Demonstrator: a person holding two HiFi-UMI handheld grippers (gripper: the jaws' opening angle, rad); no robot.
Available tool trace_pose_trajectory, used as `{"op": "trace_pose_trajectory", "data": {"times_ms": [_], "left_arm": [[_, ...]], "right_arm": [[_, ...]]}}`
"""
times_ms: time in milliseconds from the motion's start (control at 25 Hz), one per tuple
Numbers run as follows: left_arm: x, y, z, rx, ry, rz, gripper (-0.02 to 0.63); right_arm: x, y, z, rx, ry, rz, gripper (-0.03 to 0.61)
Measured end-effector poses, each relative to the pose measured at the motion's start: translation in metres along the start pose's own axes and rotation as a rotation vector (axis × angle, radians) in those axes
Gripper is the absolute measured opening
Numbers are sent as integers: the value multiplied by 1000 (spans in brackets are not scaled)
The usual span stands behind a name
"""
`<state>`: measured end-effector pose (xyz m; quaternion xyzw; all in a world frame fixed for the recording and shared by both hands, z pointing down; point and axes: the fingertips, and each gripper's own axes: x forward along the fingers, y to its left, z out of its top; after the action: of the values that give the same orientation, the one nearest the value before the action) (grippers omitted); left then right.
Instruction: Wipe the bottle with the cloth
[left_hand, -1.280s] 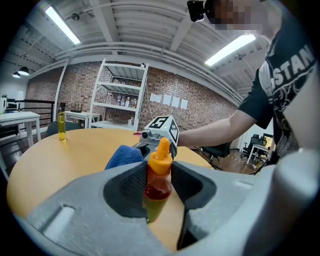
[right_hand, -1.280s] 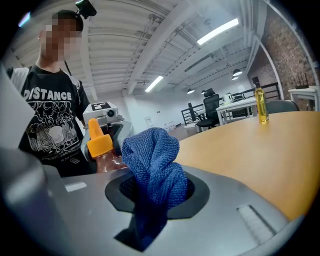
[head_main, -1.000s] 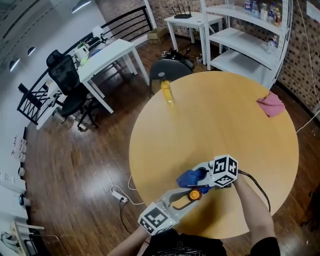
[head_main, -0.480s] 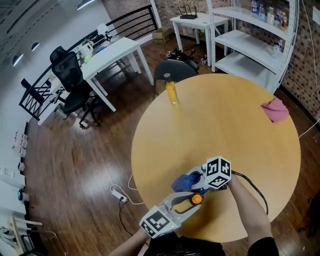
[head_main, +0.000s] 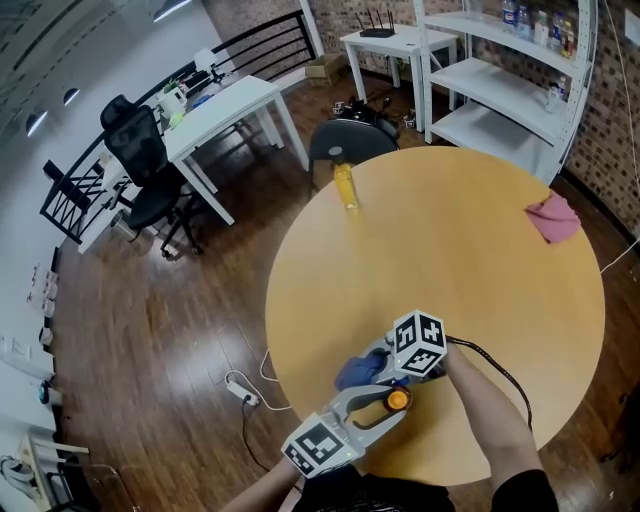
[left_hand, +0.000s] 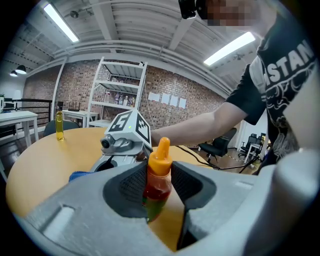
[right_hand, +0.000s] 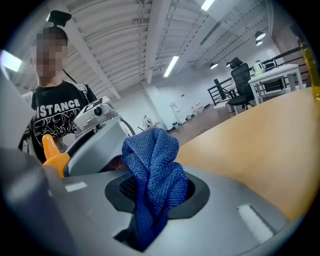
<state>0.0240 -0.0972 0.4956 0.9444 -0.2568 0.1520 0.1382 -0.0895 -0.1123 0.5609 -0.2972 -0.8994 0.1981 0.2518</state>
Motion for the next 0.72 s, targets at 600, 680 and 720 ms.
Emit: {"op": "trace_pose_trajectory", "data": {"times_ms": [600,680,720], "left_arm": [[-3,4,-3,10,0,5,147],[-2,4,-4,15,4,9,147],[-2,5,-5,18,7,13,147]], "right_arm": [[-20,-14,16,-58,-146,-235,95],[-32,-17,15,-63,-180,-304,95],[-39,-19,15,-64,-193,-340,95]]}}
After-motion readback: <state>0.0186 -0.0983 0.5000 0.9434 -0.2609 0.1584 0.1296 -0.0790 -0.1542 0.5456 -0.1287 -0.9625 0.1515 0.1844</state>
